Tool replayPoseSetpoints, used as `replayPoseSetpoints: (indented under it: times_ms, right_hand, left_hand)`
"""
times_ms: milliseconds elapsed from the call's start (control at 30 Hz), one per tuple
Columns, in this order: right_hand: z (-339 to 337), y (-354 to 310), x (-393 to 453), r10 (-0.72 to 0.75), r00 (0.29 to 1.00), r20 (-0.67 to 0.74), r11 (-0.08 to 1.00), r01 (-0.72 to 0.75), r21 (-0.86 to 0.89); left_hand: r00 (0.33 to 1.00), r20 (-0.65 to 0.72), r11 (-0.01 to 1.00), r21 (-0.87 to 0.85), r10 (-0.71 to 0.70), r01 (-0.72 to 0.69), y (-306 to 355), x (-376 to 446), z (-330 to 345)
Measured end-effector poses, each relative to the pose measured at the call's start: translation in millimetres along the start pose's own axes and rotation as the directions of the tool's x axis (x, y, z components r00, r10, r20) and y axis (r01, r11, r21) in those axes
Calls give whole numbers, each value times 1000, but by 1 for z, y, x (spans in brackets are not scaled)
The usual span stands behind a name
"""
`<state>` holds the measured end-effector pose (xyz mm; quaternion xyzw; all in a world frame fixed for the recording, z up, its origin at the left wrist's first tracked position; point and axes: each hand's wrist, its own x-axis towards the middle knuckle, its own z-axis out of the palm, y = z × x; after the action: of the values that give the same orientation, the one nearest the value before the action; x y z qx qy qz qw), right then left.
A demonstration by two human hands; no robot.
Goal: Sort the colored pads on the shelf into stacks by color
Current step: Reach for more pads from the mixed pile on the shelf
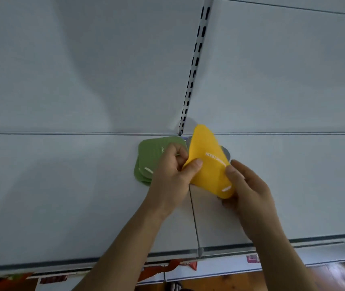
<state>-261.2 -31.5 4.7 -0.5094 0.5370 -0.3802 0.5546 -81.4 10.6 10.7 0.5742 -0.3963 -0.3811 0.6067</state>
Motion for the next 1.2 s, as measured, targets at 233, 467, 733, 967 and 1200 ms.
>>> replayPoseSetpoints:
  times_ms: [233, 467, 733, 967, 1200]
  right_hand:
    - [-25, 3, 11, -191, 974, -120, 926, 138, -353]
    - [-35, 18, 25, -258, 965, -51, 812, 188, -553]
    - [-17, 11, 31, -314, 949, -17, 865, 279, -416]
    - [-12, 16, 35, -317, 947, 43, 810, 294, -507]
    - [-12, 18, 36, -297, 952, 75, 775, 286, -563]
  left_hand:
    - [991, -52, 922, 374, 126, -98, -2, -6, -1]
    - [935, -346, 363, 883, 80, 296, -11, 18, -60]
    - [914, -388, 332, 852, -118, 405, -18, 25, -73]
    - [947, -264, 224, 949, 182, 221, -13, 8, -50]
    - [933, -172, 155, 980, 318, 128, -30, -9, -32]
